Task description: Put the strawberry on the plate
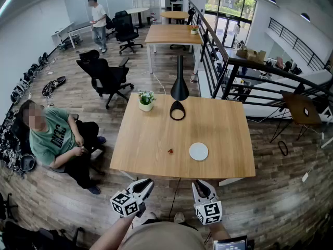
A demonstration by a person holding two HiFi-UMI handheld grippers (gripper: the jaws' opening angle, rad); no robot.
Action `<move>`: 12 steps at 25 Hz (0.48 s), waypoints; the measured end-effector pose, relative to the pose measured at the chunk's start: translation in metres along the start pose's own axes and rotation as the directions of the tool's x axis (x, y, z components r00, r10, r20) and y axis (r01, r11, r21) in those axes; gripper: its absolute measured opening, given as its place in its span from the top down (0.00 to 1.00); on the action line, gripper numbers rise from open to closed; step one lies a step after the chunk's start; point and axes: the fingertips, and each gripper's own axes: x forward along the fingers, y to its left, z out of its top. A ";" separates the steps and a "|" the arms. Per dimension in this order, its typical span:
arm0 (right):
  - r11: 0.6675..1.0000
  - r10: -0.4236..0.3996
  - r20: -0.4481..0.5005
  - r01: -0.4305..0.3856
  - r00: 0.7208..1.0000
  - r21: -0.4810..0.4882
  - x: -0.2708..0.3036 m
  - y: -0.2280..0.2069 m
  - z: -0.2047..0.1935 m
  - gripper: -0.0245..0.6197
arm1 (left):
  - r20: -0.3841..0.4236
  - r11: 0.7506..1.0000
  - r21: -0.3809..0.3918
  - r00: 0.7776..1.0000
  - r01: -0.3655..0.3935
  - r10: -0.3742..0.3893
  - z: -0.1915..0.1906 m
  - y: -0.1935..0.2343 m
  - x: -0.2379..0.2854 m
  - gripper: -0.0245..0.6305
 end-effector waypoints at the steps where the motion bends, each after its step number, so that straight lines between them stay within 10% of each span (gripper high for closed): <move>1: 1.000 0.001 0.001 -0.001 1.000 -0.001 0.000 -0.001 0.000 0.87 | 0.001 1.000 0.001 1.000 -0.003 0.003 -0.001 -0.001 0.000 0.87; 12: 0.996 0.044 0.035 -0.046 0.998 0.075 0.001 -0.011 0.011 0.83 | 0.006 1.000 0.004 1.000 0.002 -0.002 0.002 -0.011 0.015 0.87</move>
